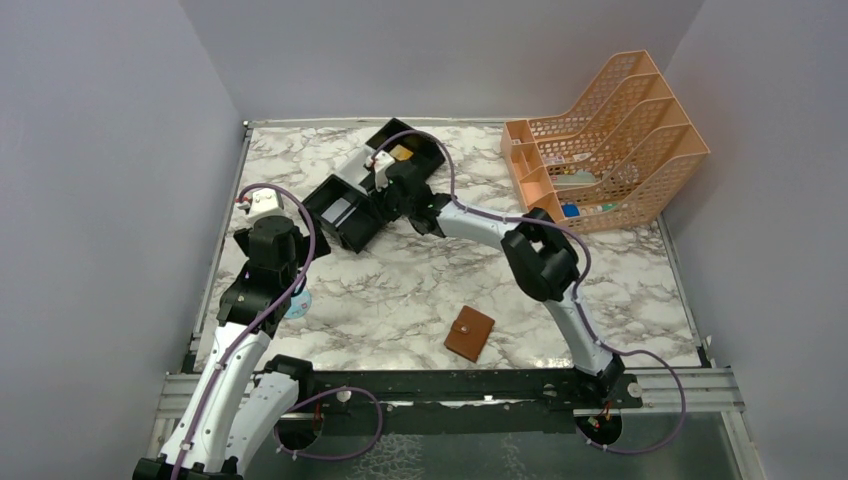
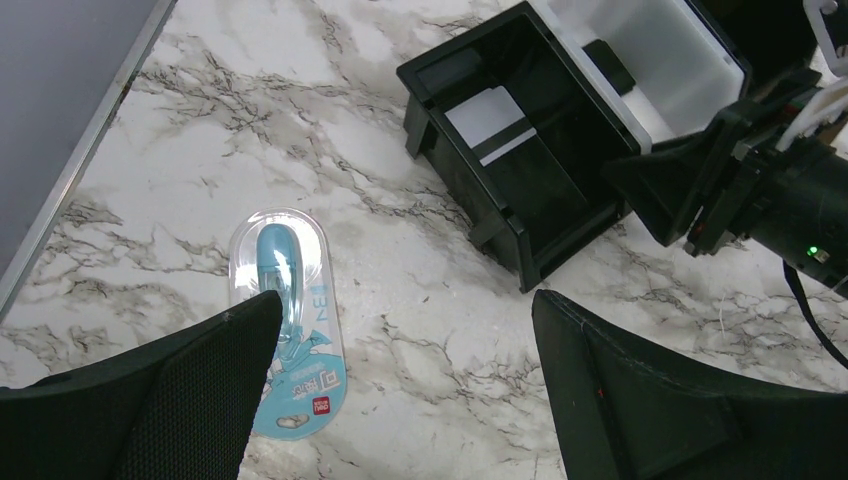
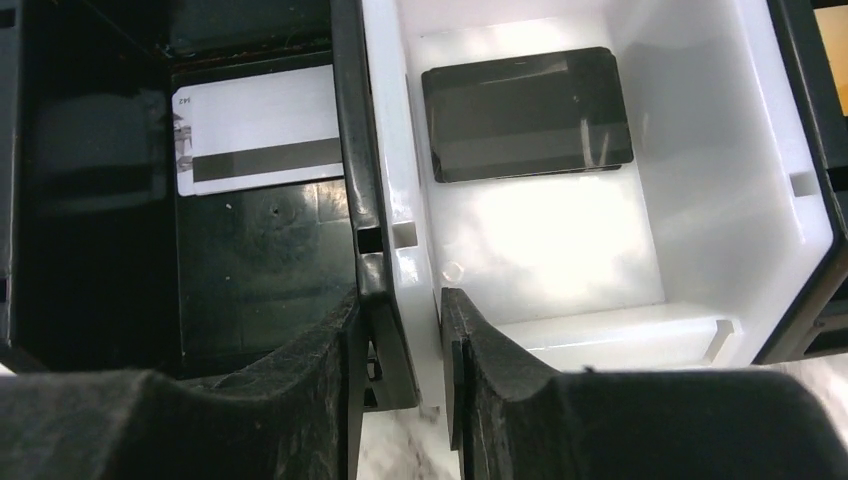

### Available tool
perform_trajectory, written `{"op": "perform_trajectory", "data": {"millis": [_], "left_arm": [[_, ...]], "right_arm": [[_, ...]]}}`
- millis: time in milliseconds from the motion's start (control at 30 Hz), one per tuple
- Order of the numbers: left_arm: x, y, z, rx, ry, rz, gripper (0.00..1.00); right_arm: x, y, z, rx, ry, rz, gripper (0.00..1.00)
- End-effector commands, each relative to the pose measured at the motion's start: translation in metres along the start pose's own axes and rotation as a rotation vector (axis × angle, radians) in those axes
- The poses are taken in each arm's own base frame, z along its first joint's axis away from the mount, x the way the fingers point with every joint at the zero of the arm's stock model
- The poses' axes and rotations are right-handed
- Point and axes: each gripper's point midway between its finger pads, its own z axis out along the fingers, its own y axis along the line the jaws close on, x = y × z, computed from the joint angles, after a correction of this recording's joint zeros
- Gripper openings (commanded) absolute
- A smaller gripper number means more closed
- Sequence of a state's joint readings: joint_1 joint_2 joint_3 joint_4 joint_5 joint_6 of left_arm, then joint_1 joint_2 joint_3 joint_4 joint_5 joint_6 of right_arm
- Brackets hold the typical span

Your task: Take the credit cards out of the card holder

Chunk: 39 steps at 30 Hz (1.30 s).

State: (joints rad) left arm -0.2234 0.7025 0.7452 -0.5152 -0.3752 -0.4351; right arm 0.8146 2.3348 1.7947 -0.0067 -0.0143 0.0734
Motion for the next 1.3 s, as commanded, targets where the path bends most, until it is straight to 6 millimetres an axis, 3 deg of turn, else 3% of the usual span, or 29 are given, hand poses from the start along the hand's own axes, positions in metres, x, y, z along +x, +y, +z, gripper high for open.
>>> {"op": "perform_trajectory", "data": {"millis": [0, 167, 433, 567, 867, 1100, 1267], "left_arm": [[-0.001, 0.003, 0.002, -0.015, -0.009, -0.004, 0.99], [0.001, 0.002, 0.003, -0.011, 0.0, -0.002, 0.99], [0.004, 0.0, 0.004, -0.002, 0.012, 0.001, 0.99], [0.005, -0.001, 0.004, 0.005, 0.018, 0.002, 0.99], [0.008, -0.003, 0.005, 0.017, 0.03, 0.004, 0.99], [0.009, -0.006, 0.004, 0.034, 0.033, 0.004, 0.99], [0.009, -0.006, 0.003, 0.033, 0.031, 0.002, 0.99]], "right_arm": [[-0.011, -0.01, -0.029, 0.111, -0.042, 0.112, 0.27], [0.01, -0.012, -0.05, 0.176, 0.012, 0.187, 0.23], [0.062, -0.016, -0.093, 0.339, 0.122, 0.38, 0.22], [0.076, -0.009, -0.109, 0.376, 0.133, 0.444, 0.22], [0.097, 0.015, -0.132, 0.474, 0.15, 0.56, 0.23], [0.106, 0.01, -0.146, 0.538, 0.154, 0.562, 0.24], [0.104, 0.017, -0.146, 0.494, 0.169, 0.562, 0.27]]}}
